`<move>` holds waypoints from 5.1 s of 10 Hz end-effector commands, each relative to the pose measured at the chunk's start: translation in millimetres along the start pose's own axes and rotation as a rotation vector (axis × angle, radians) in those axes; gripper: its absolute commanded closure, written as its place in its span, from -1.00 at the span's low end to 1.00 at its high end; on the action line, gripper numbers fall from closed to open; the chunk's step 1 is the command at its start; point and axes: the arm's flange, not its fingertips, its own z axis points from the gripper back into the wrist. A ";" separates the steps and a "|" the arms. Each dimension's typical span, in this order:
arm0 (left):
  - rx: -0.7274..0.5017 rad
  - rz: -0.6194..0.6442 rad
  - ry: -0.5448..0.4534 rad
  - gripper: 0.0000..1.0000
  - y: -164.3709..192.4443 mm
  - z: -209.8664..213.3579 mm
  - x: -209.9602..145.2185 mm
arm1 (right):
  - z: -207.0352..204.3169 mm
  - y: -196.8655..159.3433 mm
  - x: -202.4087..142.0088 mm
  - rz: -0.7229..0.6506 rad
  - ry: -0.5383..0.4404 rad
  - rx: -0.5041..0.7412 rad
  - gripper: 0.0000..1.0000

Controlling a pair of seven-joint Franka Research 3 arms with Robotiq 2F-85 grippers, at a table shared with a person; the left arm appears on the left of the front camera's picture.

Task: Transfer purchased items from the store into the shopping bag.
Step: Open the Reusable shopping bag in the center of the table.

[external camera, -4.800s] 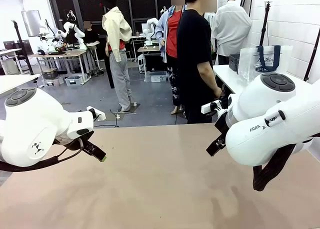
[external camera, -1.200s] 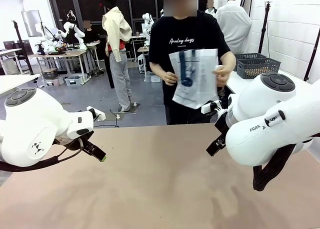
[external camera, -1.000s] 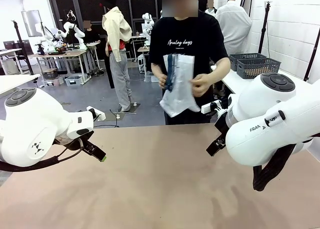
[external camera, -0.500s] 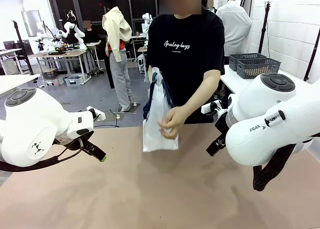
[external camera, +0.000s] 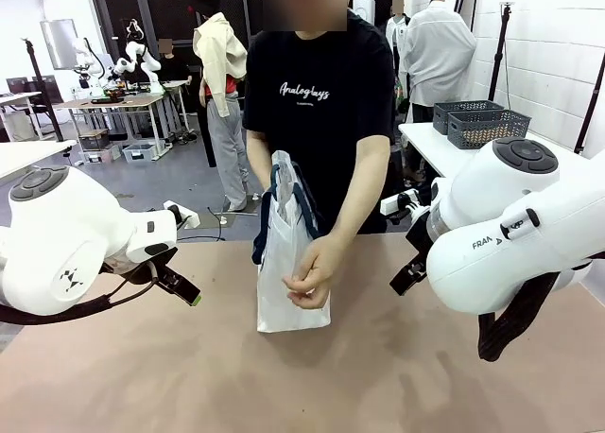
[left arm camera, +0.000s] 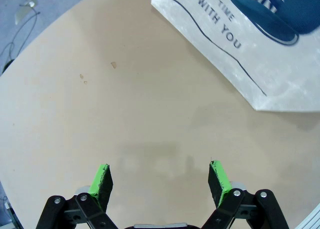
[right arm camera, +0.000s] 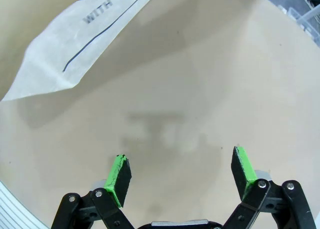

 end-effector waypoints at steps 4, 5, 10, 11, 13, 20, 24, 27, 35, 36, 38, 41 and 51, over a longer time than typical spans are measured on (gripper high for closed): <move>0.000 0.004 0.000 -1.00 1.5 0.1 -0.6 | 0.0 -0.1 0.0 -0.001 0.000 0.000 -1.00; 0.000 0.004 0.000 -1.00 1.5 0.1 -0.6 | 0.0 -0.1 0.0 -0.001 0.000 0.000 -1.00; 0.000 0.004 0.000 -1.00 1.5 0.1 -0.6 | 0.0 -0.1 0.0 -0.001 0.000 0.000 -1.00; 0.000 0.004 0.000 -1.00 1.5 0.1 -0.6 | 0.0 -0.1 0.0 -0.001 0.000 0.000 -1.00; 0.000 0.004 0.000 -1.00 1.5 0.1 -0.6 | 0.0 -0.1 0.0 -0.001 0.000 0.000 -1.00; -0.261 0.033 0.022 -1.00 27.7 96.5 26.3 | 61.8 12.3 72.0 0.020 0.089 0.116 -1.00; -0.258 0.184 -0.036 -1.00 42.2 166.6 91.5 | 112.4 10.6 180.0 -0.042 0.115 -0.004 -1.00; -0.306 0.182 -0.109 -1.00 43.7 179.3 127.5 | 116.9 4.7 224.8 -0.042 0.087 -0.033 -1.00; -0.305 0.383 0.013 -1.00 13.7 188.7 168.4 | 120.0 12.7 282.1 -0.252 0.217 0.089 -1.00; -0.306 0.400 0.047 -1.00 6.5 186.3 178.5 | 113.5 13.2 298.5 -0.262 0.241 0.089 -1.00; -0.305 0.458 0.118 -1.00 -7.3 170.5 195.0 | 95.1 11.2 323.6 -0.289 0.270 0.109 -1.00; -0.331 0.437 0.108 -1.00 -14.9 165.7 188.3 | 91.2 11.5 308.4 -0.276 0.261 0.133 -1.00; -0.352 0.665 0.246 -1.00 -27.0 135.9 200.3 | 51.3 27.5 328.9 -0.309 0.310 0.210 -1.00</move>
